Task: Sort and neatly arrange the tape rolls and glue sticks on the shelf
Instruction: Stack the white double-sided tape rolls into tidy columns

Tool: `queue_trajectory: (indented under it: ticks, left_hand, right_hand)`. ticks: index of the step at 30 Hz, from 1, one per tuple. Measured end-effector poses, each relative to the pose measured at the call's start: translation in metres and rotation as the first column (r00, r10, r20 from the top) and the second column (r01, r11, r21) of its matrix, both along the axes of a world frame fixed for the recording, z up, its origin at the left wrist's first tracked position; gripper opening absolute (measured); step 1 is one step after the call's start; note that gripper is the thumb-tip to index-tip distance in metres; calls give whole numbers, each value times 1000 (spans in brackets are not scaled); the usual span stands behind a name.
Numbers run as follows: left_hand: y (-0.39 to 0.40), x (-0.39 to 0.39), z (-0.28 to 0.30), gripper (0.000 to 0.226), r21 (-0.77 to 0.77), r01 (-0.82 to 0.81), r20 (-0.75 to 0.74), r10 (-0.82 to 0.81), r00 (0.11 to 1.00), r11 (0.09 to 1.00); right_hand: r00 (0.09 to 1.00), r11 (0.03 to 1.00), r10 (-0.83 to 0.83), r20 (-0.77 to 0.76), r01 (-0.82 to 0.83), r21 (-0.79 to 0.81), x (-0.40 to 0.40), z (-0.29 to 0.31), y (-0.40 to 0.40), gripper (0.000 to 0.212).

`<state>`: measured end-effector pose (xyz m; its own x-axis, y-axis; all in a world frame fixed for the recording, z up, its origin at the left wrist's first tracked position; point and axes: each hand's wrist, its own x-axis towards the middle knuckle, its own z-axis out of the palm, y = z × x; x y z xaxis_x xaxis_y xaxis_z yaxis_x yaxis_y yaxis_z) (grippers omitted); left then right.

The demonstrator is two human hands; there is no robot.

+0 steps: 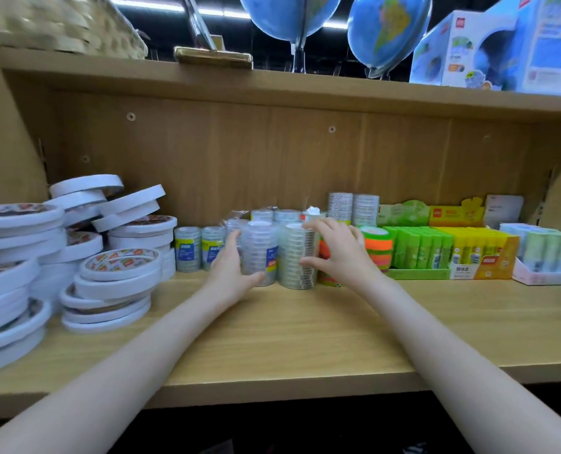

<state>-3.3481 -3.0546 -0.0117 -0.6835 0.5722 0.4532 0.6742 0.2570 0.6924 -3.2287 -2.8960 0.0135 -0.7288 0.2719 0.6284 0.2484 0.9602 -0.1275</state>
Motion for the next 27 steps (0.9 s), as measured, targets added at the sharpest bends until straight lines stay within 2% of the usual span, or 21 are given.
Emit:
queue_trajectory:
  ticks: [5, 11, 15, 18, 20, 21, 24, 26, 27]
  left_hand:
    - [1, 3, -4, 91, 11, -21, -16, 22, 1000, 1000]
    - [-12, 8, -2, 86, -84, -3, -75, -4, 997, 996]
    - [-42, 22, 2, 63, -51, -35, -298, 19, 954, 998]
    - [-83, 32, 8, 47, -29, -134, -572, 94, 815, 991]
    - [-113, 28, 8, 46, -22, -232, -656, 161, 737, 972]
    - [-127, 26, 9, 43, -22, -281, -660, 197, 725, 959]
    - [-164, 23, 5, 35, -2, -410, -547, 342, 764, 912]
    - [-182, 24, -5, 44, 4, -451, -447, 406, 797, 892]
    - [-188, 27, -12, 48, -12, -458, -424, 411, 807, 889]
  right_hand:
    - [1000, 1000, 9, -13, -9, -11, 2, 0, 1, 57]
    - [999, 1000, -25, 37, 25, 2, 2, 1, -6, 59]
    - [998, 999, 24, -51, -21, 43, 0, 5, -20, 61]
    - [960, 967, 251, -126, -245, 67, -13, 8, -45, 52]
    - [916, 917, 388, -104, -395, -60, -26, 12, -72, 48]
    - [887, 873, 454, -77, -461, -159, -31, 14, -87, 48]
    - [776, 668, 630, 15, -532, -520, -50, 9, -130, 54]
    - [698, 534, 716, 4, -545, -646, -63, 3, -151, 53]
    - [680, 501, 733, -9, -549, -669, -71, -1, -159, 51]
